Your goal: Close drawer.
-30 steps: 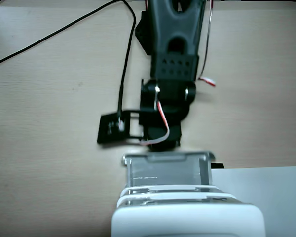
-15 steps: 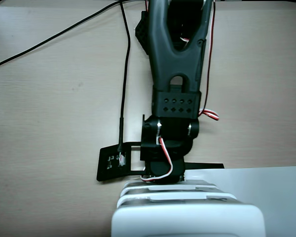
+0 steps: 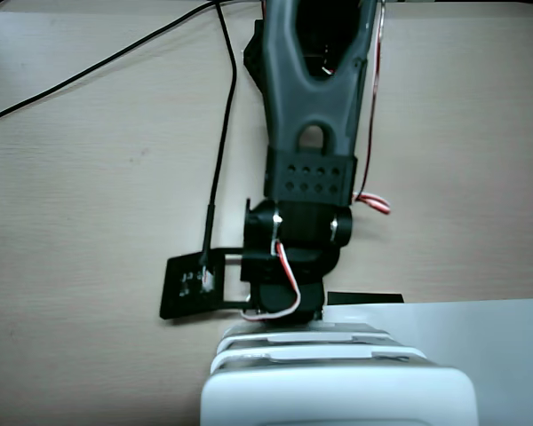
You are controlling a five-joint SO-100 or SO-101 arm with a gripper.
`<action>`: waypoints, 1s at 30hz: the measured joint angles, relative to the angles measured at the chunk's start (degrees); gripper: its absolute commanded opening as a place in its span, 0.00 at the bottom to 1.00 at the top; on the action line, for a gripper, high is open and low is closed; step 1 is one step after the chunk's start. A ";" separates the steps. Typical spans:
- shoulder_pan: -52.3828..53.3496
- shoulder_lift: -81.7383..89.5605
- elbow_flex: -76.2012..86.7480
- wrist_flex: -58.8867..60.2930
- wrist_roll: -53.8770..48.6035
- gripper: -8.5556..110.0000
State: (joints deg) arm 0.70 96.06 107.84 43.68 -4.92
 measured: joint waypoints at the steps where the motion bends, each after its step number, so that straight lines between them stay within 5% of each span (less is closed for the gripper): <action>1: 0.00 0.88 0.26 0.97 -0.35 0.07; 30: 8.09 34.54 30.41 11.25 -12.57 0.07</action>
State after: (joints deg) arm 8.79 130.61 138.25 54.93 -17.49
